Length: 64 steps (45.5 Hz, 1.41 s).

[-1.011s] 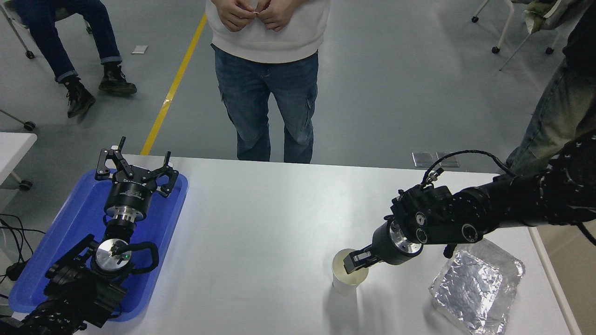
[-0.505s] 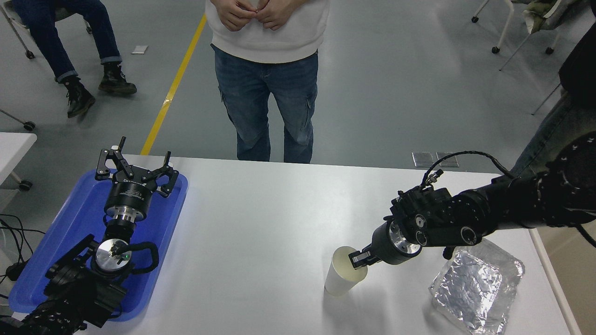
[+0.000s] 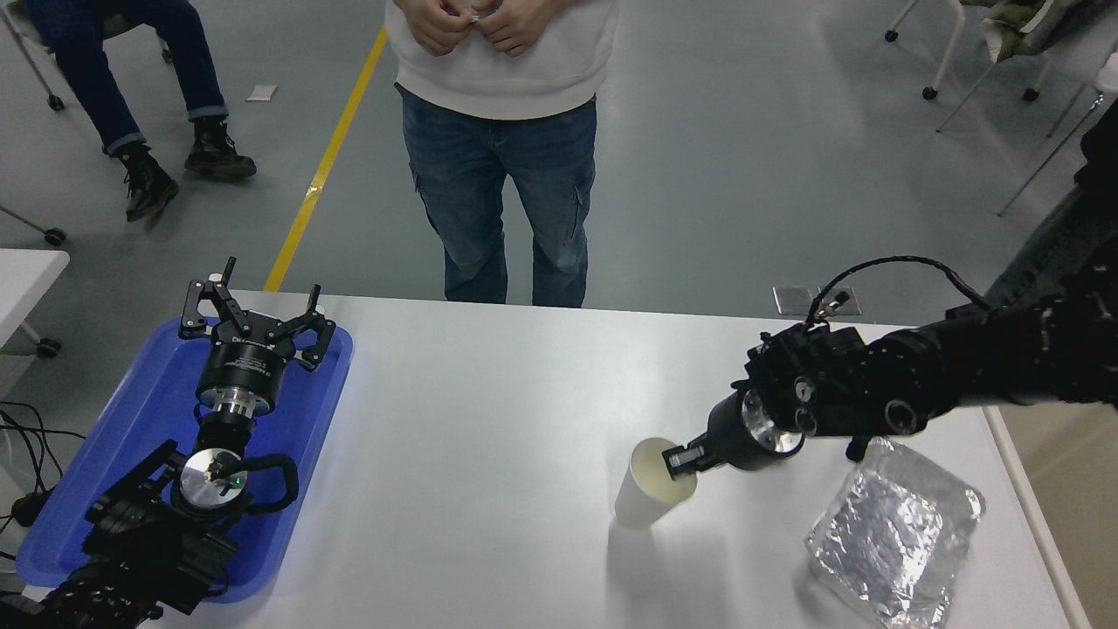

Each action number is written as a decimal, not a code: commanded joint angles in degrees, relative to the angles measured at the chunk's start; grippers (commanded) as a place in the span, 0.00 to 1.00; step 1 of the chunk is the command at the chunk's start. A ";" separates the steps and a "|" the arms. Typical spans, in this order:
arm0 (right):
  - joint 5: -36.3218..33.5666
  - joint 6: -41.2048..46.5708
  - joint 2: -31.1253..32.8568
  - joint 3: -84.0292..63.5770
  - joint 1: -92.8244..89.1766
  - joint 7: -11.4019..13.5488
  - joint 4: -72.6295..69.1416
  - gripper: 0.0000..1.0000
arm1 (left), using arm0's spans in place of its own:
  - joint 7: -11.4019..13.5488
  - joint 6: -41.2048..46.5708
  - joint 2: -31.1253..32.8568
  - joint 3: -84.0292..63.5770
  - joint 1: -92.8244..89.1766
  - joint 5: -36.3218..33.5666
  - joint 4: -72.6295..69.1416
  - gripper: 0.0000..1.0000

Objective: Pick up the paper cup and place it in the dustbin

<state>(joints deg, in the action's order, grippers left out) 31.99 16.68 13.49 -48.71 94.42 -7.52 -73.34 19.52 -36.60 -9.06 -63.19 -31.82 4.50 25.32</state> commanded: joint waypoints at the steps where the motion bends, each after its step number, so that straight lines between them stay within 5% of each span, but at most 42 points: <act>1: -4.04 4.05 5.93 -4.72 16.23 0.22 -10.06 0.00 | -0.01 -0.05 0.01 0.00 0.00 -0.01 0.00 1.00; 28: -12.65 19.09 7.87 -14.56 46.29 0.31 -18.59 0.00 | -0.01 -0.05 -0.08 0.00 0.00 -0.01 0.00 1.00; 53: -12.47 22.07 8.04 -18.08 49.55 0.31 -18.50 0.00 | -0.01 0.03 0.01 0.00 0.00 -0.01 0.00 1.00; 64: -6.16 23.83 14.62 -22.56 49.20 0.05 -15.87 0.00 | -0.01 0.03 0.01 0.00 0.00 -0.01 0.00 1.00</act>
<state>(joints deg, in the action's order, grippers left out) 20.80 38.93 23.20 -67.78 143.58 -7.28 -91.24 19.51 -36.56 -9.06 -63.19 -31.82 4.48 25.31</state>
